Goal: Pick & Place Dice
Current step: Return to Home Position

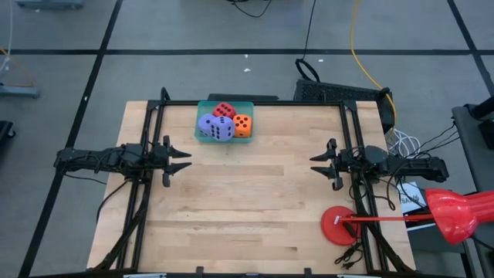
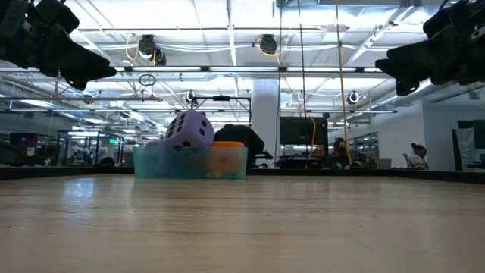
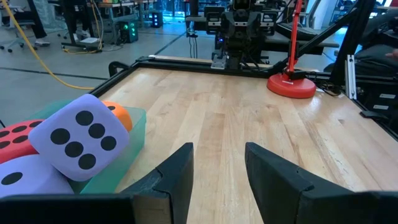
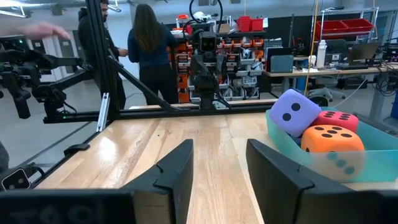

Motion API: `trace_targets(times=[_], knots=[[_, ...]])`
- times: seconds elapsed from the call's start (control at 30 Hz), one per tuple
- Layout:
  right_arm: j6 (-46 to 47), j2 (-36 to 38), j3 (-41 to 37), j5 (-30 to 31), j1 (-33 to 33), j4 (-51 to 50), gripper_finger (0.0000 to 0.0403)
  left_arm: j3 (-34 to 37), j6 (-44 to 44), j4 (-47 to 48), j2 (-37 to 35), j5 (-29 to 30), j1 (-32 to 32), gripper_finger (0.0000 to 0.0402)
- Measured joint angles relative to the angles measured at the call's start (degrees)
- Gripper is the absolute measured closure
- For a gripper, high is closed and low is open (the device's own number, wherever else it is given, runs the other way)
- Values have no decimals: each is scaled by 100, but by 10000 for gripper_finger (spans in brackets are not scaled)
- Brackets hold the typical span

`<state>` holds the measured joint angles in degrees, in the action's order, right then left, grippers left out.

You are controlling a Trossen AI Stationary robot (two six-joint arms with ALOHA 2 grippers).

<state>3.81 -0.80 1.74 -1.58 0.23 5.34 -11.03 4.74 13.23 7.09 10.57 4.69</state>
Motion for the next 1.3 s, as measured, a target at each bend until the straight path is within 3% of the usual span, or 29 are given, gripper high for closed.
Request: trace_targets(times=[1.3], knots=[[0,-2,-3,0,0,2,261,0,0,1,-269,-1,0,249]])
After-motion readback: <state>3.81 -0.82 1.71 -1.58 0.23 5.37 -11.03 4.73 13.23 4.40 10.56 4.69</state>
